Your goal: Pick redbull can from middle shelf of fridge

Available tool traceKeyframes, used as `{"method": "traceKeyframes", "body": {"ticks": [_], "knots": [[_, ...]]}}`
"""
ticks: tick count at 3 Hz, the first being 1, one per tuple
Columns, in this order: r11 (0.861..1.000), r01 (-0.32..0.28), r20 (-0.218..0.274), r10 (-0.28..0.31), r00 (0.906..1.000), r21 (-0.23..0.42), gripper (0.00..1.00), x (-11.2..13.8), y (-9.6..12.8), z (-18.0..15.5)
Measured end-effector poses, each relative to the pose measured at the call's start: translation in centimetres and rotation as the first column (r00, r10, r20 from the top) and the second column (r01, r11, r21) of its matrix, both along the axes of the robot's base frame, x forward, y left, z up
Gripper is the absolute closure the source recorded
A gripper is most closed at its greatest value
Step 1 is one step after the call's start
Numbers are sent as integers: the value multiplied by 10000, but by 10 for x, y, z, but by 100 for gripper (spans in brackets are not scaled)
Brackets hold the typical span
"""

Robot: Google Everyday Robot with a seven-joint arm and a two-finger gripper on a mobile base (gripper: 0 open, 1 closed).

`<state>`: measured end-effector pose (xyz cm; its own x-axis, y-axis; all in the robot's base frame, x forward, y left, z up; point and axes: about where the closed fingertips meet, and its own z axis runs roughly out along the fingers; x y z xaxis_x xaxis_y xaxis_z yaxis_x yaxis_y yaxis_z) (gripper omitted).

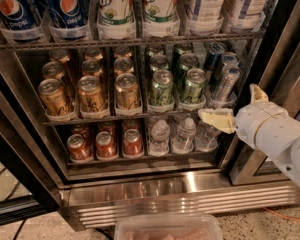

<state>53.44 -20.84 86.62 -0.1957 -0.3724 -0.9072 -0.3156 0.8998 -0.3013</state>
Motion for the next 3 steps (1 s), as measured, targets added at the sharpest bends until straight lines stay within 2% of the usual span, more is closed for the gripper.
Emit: {"method": "traceKeyframes", "body": {"ticks": [2,3], "knots": [[9977,175,481,-207,9986,657,31,-2,0,-11],[9962,202,608,-254,9978,850,33,-3,1,-15]]}}
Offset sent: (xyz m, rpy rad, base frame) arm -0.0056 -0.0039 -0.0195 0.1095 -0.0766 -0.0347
